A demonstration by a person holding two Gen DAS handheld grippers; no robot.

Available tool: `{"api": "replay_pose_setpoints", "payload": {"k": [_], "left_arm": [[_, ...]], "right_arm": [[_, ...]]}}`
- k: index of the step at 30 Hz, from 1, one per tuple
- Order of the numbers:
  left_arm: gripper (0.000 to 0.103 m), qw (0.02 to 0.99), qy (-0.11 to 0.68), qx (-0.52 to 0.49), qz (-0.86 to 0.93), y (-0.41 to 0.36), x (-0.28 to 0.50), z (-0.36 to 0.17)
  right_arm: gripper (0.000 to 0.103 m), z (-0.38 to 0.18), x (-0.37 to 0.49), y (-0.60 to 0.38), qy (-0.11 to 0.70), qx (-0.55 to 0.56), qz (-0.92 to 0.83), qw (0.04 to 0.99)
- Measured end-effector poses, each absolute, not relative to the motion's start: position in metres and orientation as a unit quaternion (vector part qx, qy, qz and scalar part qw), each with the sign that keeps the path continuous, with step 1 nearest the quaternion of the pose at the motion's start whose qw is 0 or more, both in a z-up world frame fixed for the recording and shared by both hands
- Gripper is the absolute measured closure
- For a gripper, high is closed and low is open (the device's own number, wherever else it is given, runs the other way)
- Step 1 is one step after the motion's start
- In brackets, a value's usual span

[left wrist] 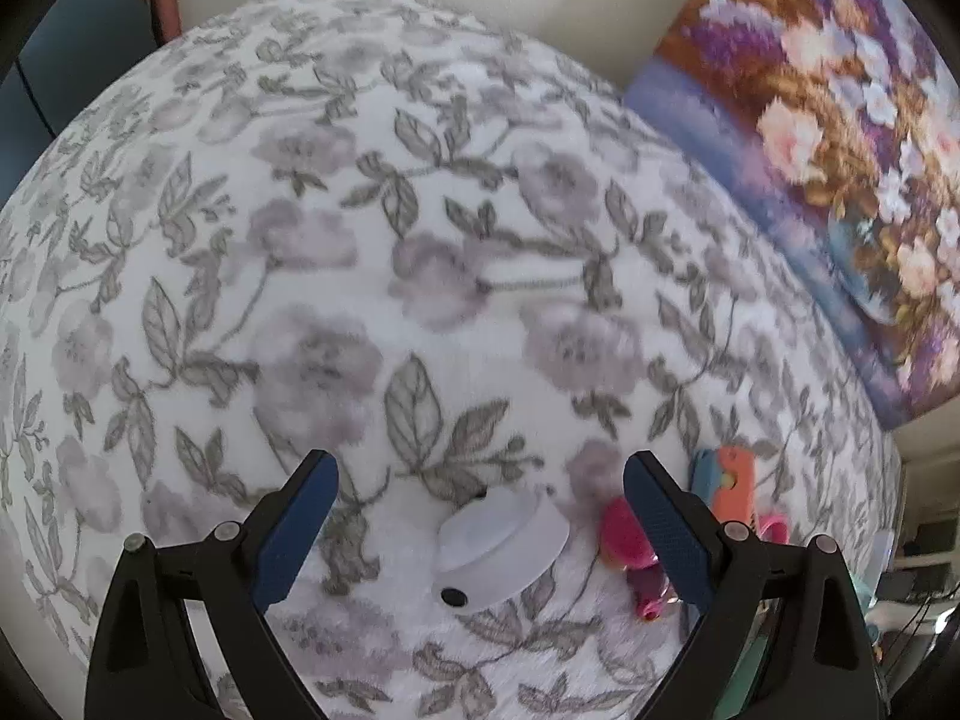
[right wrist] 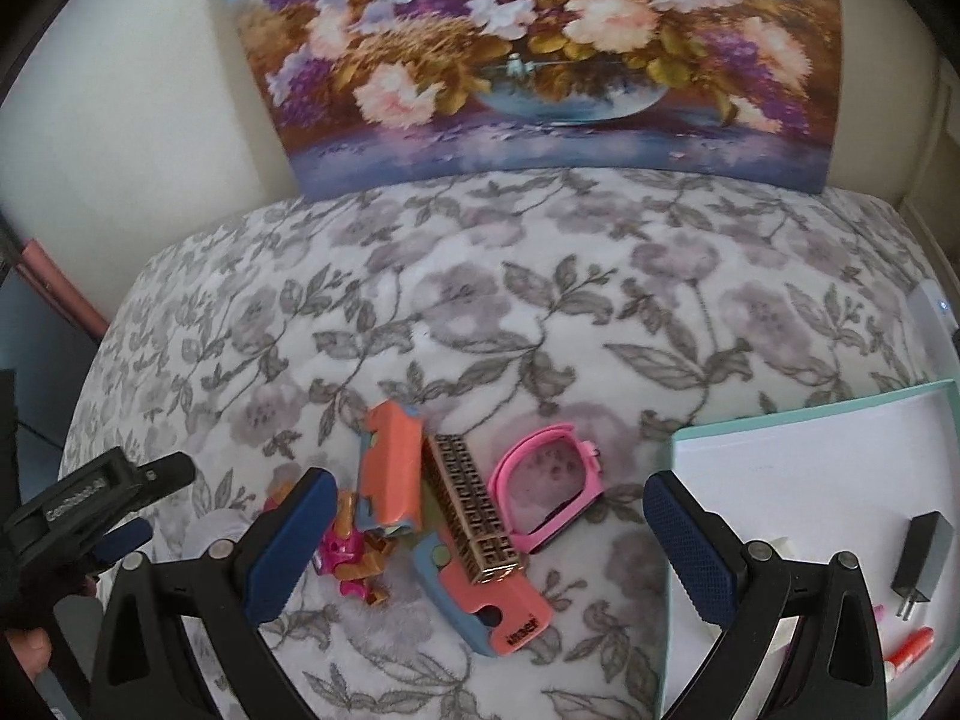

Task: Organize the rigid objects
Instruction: 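Lower the left tool onto the white round lid while the right tool reaches the gold harmonica, then close the left tool on the white lid while the right tool grasps the gold harmonica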

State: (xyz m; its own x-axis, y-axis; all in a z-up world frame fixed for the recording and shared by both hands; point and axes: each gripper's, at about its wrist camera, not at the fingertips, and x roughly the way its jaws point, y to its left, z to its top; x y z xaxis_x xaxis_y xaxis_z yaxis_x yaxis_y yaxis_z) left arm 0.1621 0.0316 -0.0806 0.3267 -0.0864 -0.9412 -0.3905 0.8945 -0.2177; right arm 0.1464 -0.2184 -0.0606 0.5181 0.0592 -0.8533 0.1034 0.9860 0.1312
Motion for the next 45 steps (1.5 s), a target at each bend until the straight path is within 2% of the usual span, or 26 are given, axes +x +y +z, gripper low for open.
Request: {"api": "replay_pose_setpoints", "payload": {"k": [3,5,9,13,15,17,18,19,21,24,29,31,45], "left_arm": [[0.007,0.78,0.586,-0.197,0.094,0.025,0.161,-0.087],[0.007,0.777,0.594,-0.187,0.096,0.022,0.161,-0.091],[0.007,0.771,0.601,-0.184,0.096,0.019,0.16,-0.096],[0.011,0.767,0.607,-0.183,0.099,0.02,0.161,-0.1],[0.011,0.763,0.61,-0.188,0.099,0.02,0.161,-0.102],[0.012,0.762,0.612,-0.188,0.1,0.018,0.161,-0.104],[0.014,0.762,0.612,-0.187,0.1,0.018,0.16,-0.105],[0.023,0.761,0.613,-0.186,0.1,0.018,0.16,-0.106],[0.03,0.757,0.618,-0.186,0.099,0.015,0.16,-0.11],[0.033,0.753,0.622,-0.189,0.099,0.011,0.162,-0.117],[0.043,0.759,0.613,-0.19,0.106,0.011,0.161,-0.115],[0.053,0.763,0.61,-0.185,0.109,0.011,0.16,-0.116],[0.053,0.774,0.594,-0.192,0.103,0.014,0.155,-0.095]], "right_arm": [[0.005,-0.062,0.146,-0.22,0.495,0.083,-0.018,0.865],[0.018,-0.065,0.146,-0.223,0.502,0.096,-0.011,0.859],[0.024,-0.07,0.147,-0.221,0.511,0.095,-0.008,0.854],[0.043,-0.078,0.149,-0.22,0.521,0.094,-0.005,0.848],[0.044,-0.082,0.15,-0.219,0.526,0.094,-0.004,0.845],[0.052,-0.086,0.151,-0.218,0.529,0.093,-0.002,0.843],[0.054,-0.087,0.151,-0.217,0.531,0.092,-0.002,0.842],[0.057,-0.09,0.152,-0.216,0.533,0.09,0.0,0.841],[0.058,-0.094,0.152,-0.214,0.537,0.087,0.003,0.839],[0.066,-0.096,0.153,-0.212,0.536,0.079,0.0,0.84],[0.068,-0.102,0.154,-0.208,0.538,0.074,0.008,0.84],[0.069,-0.103,0.154,-0.206,0.537,0.071,0.01,0.84],[0.072,-0.099,0.153,-0.211,0.539,0.095,0.02,0.837]]}}
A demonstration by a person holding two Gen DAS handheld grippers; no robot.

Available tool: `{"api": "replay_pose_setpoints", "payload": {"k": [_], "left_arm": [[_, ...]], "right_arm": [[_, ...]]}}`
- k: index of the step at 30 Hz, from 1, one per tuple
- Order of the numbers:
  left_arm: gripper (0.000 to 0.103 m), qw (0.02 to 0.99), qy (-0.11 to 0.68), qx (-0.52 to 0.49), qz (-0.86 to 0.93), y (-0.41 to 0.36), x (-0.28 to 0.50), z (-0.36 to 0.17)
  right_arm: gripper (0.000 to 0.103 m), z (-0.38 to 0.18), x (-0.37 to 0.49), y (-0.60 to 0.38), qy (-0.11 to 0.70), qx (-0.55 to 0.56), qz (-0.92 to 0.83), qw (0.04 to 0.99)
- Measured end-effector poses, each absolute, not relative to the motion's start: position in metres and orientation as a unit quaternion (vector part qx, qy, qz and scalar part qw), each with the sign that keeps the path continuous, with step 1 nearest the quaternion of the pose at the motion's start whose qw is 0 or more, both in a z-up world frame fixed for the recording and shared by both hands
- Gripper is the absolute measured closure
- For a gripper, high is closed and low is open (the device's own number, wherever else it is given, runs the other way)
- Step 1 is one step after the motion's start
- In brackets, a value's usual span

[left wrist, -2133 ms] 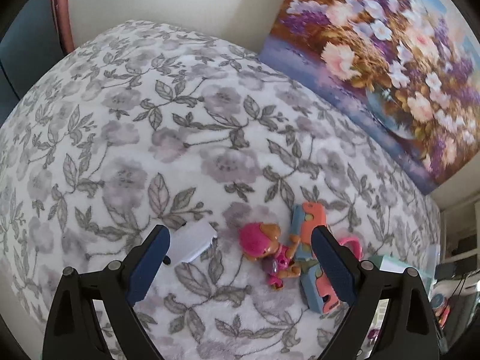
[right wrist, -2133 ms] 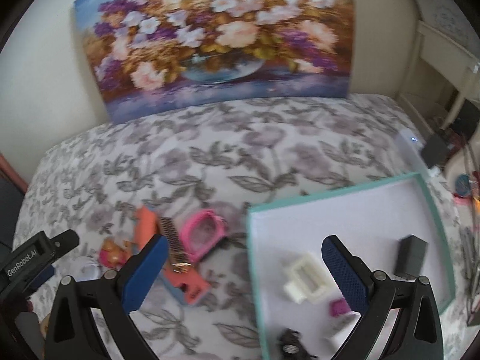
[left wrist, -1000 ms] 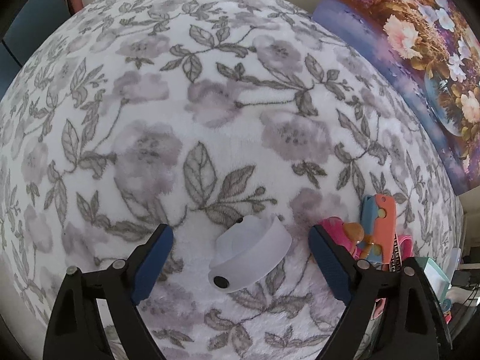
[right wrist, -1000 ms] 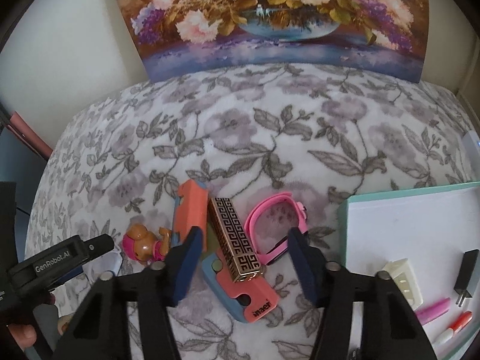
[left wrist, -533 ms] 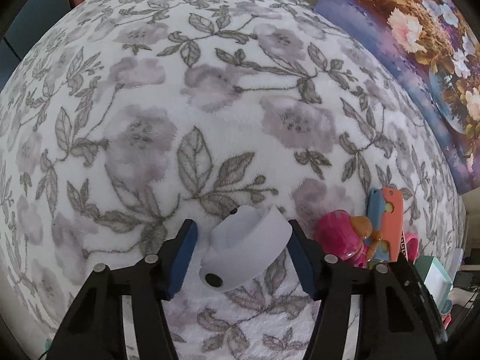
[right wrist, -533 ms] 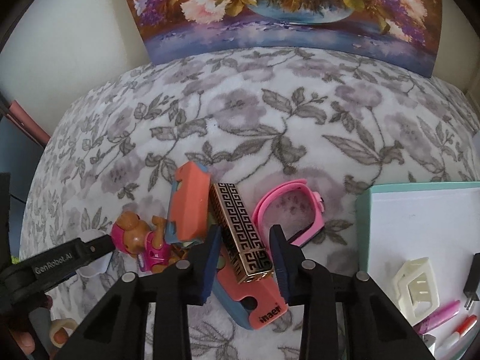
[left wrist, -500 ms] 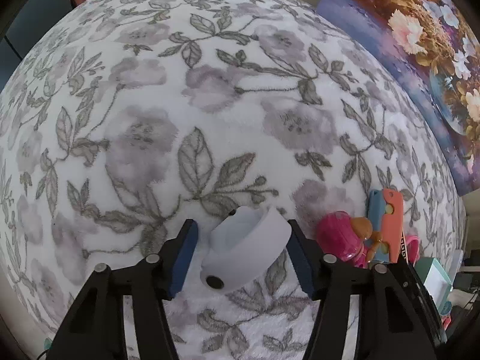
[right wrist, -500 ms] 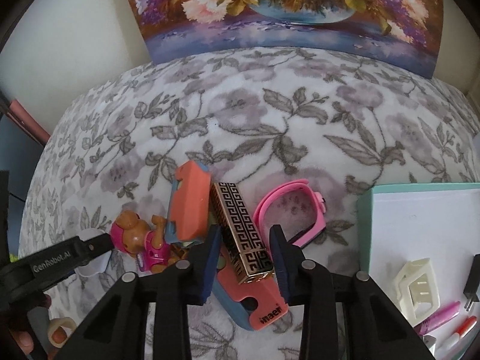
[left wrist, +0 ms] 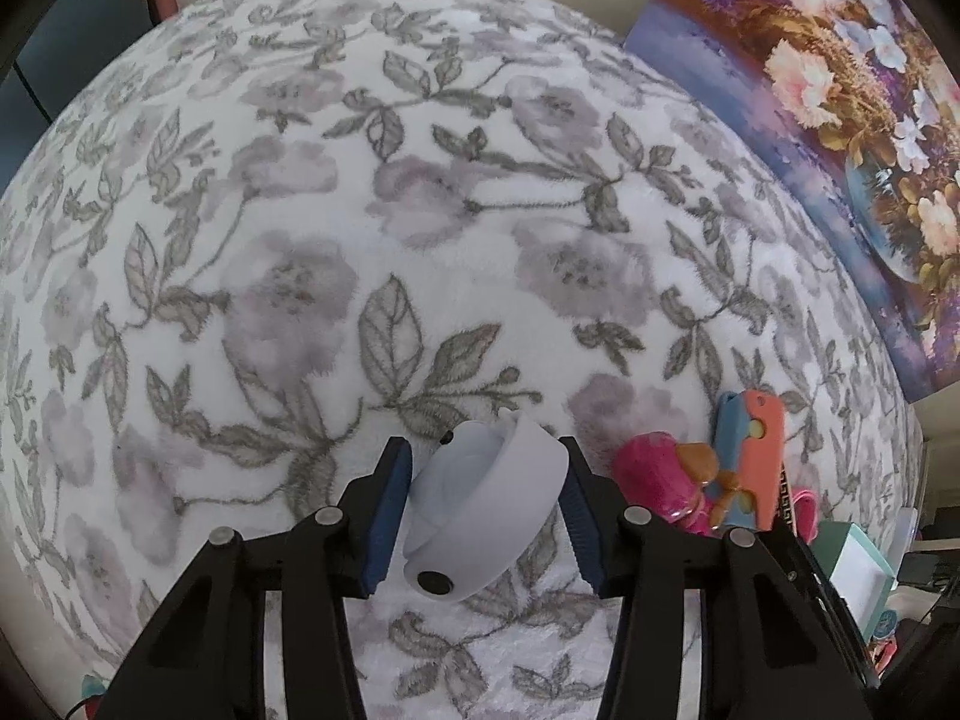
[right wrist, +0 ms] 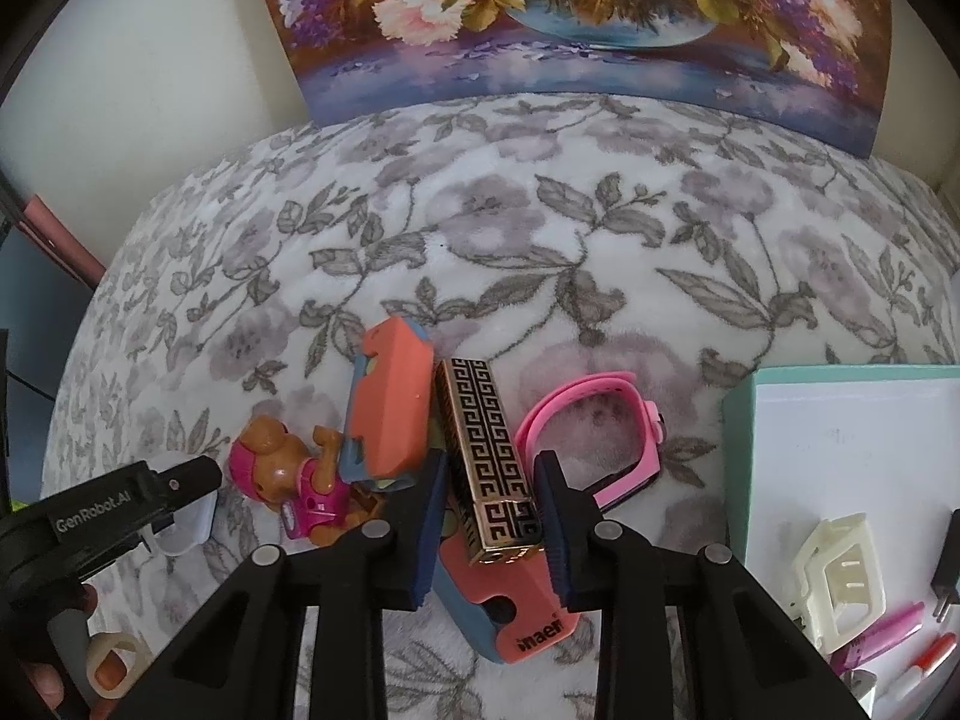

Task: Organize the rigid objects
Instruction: 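Close the left tool on the white lid while the right tool grasps the gold harmonica, then carry the white lid and gold harmonica over the tray with both tools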

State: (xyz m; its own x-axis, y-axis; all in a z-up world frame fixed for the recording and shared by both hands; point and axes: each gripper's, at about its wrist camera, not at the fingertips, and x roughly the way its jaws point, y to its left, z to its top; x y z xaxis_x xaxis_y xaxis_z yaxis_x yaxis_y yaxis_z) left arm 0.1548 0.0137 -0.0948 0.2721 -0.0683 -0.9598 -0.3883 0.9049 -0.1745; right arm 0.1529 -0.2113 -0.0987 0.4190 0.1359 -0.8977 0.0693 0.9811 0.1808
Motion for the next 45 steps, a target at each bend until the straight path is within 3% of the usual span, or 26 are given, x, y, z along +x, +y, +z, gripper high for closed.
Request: {"api": "replay_pose_setpoints", "payload": {"k": [10,21,43,45], "left_arm": [[0.053,0.792,0.575,-0.183,0.091,0.005,0.144,-0.068],[0.053,0.807,0.563,-0.162,0.071,-0.017,0.134,-0.052],[0.053,0.842,0.523,-0.134,0.0,-0.079,0.107,0.001],[0.06,0.844,0.521,-0.128,-0.007,-0.088,0.105,0.004]], "right_arm": [[0.074,-0.094,0.146,-0.234,0.535,0.17,0.041,0.826],[0.078,-0.084,0.132,-0.242,0.536,0.181,0.041,0.824],[0.077,-0.009,0.064,-0.28,0.472,0.187,-0.003,0.862],[0.078,-0.007,0.057,-0.286,0.471,0.186,-0.012,0.862]]}}
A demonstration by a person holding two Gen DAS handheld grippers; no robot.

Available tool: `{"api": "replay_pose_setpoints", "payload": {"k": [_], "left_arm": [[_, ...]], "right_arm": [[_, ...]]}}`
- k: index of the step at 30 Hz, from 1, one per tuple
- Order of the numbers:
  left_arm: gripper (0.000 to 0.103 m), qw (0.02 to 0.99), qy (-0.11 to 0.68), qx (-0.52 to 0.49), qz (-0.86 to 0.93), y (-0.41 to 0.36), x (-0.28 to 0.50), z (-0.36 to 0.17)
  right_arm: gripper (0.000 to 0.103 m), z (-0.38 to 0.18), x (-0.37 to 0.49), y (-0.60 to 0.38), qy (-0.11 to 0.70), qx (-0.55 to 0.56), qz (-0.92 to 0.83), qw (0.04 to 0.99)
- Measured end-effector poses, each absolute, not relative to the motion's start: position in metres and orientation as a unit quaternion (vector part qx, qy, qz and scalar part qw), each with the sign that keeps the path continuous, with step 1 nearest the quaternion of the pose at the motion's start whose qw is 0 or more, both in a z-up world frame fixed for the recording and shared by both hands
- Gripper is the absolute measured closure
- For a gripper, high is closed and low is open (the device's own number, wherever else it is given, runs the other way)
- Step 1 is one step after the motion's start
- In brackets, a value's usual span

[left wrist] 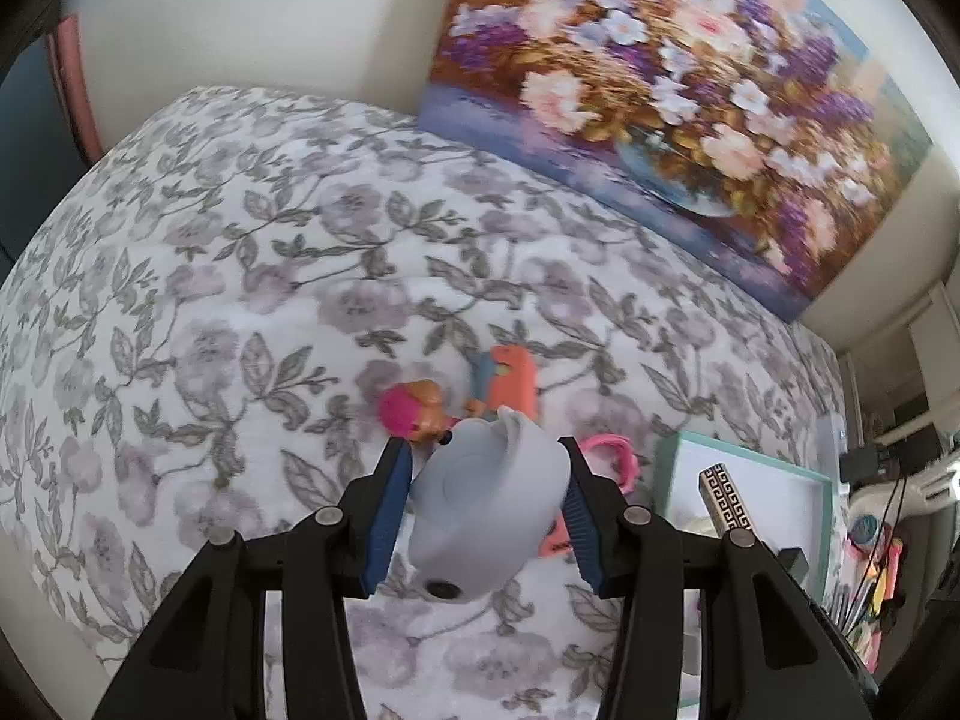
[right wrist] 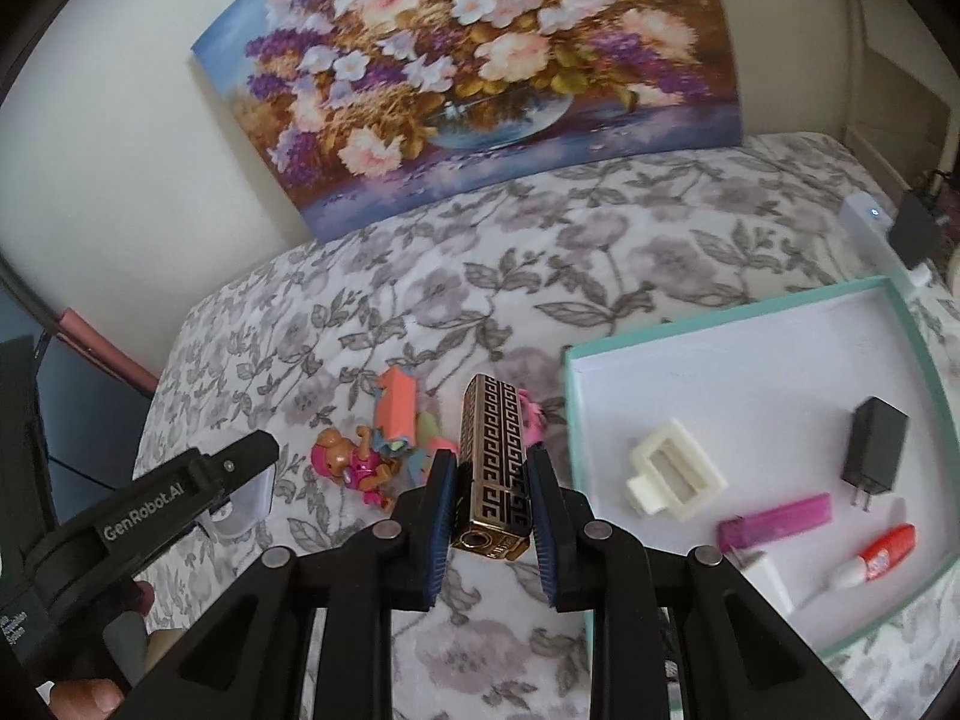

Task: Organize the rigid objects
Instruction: 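Carry the white lid and gold harmonica over the tray with both tools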

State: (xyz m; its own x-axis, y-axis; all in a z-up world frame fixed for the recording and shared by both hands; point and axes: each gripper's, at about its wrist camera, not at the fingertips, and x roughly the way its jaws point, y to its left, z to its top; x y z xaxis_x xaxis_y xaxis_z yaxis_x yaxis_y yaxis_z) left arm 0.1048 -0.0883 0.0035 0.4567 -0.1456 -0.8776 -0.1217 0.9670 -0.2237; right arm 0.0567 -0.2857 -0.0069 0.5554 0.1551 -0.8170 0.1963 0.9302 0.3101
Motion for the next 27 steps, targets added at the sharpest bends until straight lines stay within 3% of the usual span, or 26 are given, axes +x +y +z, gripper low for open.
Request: {"api": "replay_pose_setpoints", "payload": {"k": [5,7,14,16,20,23,27], "left_arm": [[0.066,0.848,0.518,-0.11,-0.025,-0.113,0.099,0.009],[0.073,0.846,0.522,-0.105,-0.036,-0.122,0.097,0.006],[0.072,0.829,0.55,-0.095,-0.029,-0.125,0.098,-0.014],[0.063,0.822,0.561,-0.095,-0.019,-0.122,0.101,-0.024],[0.058,0.805,0.581,-0.119,-0.012,-0.11,0.106,-0.041],[0.042,0.8,0.586,-0.127,-0.008,-0.104,0.109,-0.05],[0.041,0.792,0.595,-0.135,-0.009,-0.105,0.114,-0.062]], "right_arm": [[0.078,-0.005,0.039,-0.303,0.472,0.197,-0.03,0.859],[0.078,-0.005,0.032,-0.311,0.471,0.197,-0.041,0.859],[0.078,-0.01,0.024,-0.331,0.474,0.218,-0.05,0.852],[0.078,-0.012,0.026,-0.33,0.478,0.214,-0.053,0.851],[0.078,-0.022,0.028,-0.33,0.493,0.212,-0.057,0.842],[0.078,-0.026,0.03,-0.329,0.501,0.212,-0.059,0.837],[0.078,-0.027,0.031,-0.328,0.504,0.208,-0.059,0.836]]}}
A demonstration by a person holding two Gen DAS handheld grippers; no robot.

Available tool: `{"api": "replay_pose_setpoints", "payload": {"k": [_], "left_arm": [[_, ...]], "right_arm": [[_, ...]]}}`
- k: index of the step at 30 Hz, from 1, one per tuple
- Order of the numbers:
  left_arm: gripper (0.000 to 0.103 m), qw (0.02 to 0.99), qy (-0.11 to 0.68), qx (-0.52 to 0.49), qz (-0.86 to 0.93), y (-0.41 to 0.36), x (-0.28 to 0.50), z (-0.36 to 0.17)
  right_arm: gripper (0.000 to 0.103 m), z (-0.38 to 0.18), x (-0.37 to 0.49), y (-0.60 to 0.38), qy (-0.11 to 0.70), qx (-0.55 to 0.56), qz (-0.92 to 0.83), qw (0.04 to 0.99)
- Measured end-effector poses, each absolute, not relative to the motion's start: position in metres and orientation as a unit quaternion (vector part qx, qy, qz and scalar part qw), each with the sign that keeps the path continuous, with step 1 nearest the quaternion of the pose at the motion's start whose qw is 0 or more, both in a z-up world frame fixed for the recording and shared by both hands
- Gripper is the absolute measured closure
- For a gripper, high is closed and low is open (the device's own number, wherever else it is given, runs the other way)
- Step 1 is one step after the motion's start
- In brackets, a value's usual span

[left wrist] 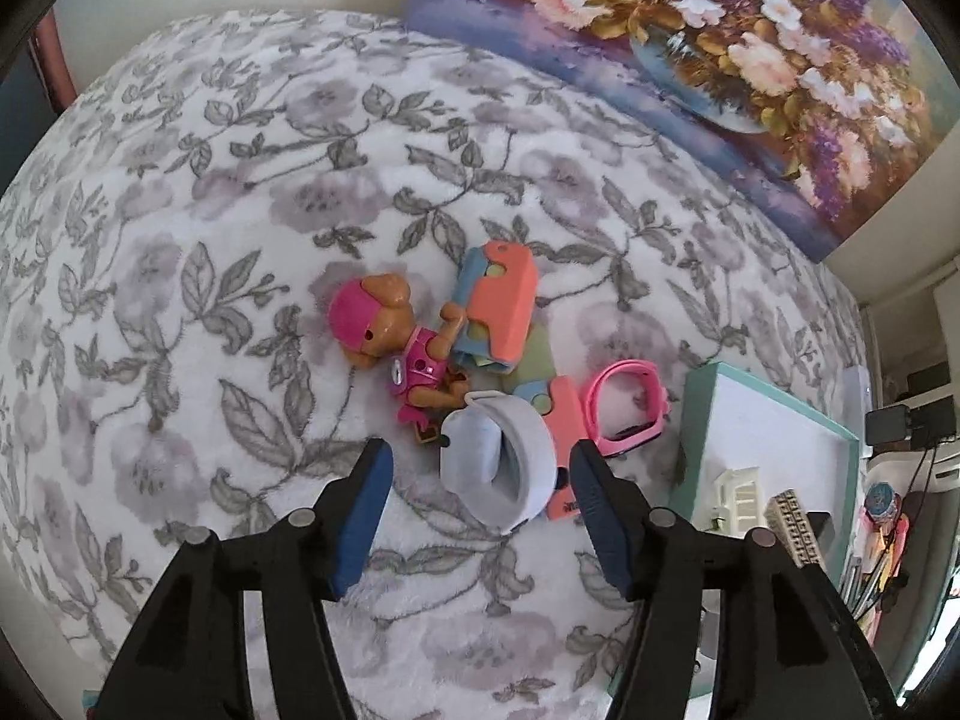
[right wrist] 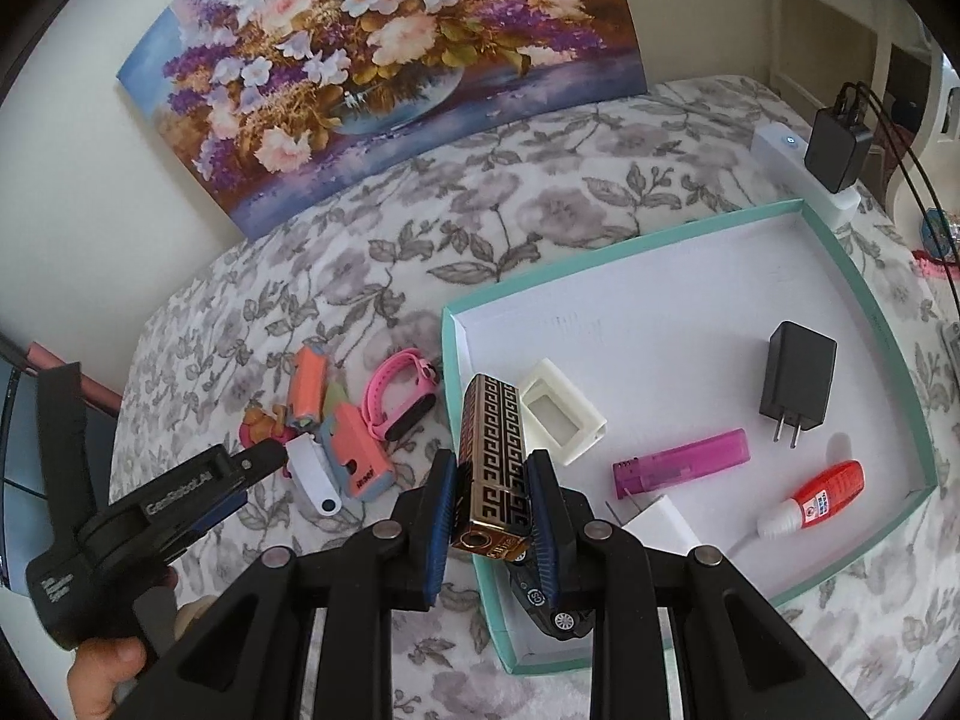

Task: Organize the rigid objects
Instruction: 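Carry the white lid and gold harmonica over the tray with both tools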

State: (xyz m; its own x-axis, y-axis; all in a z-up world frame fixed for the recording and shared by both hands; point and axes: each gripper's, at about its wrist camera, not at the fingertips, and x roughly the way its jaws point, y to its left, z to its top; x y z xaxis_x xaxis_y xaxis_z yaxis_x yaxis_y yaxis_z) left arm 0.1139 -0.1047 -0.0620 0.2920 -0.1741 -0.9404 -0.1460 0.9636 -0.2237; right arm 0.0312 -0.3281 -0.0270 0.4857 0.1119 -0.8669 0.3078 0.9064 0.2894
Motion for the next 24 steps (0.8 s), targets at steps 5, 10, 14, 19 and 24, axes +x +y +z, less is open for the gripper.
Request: {"api": "replay_pose_setpoints", "payload": {"k": [5,10,14,19,24], "left_arm": [[0.037,0.779,0.61,-0.143,-0.012,-0.106,0.119,-0.083],[0.037,0.773,0.619,-0.14,-0.014,-0.11,0.123,-0.097],[0.04,0.769,0.622,-0.147,-0.018,-0.111,0.125,-0.104],[0.052,0.773,0.62,-0.135,-0.02,-0.116,0.127,-0.101],[0.053,0.782,0.606,-0.144,-0.023,-0.112,0.125,-0.084]], "right_arm": [[0.078,-0.027,0.033,-0.327,0.505,0.206,-0.059,0.836],[0.078,-0.032,0.036,-0.327,0.512,0.205,-0.059,0.832],[0.078,-0.033,0.038,-0.329,0.513,0.208,-0.061,0.83],[0.078,-0.034,0.038,-0.329,0.515,0.208,-0.061,0.829],[0.078,-0.034,0.038,-0.33,0.513,0.21,-0.062,0.83]]}}
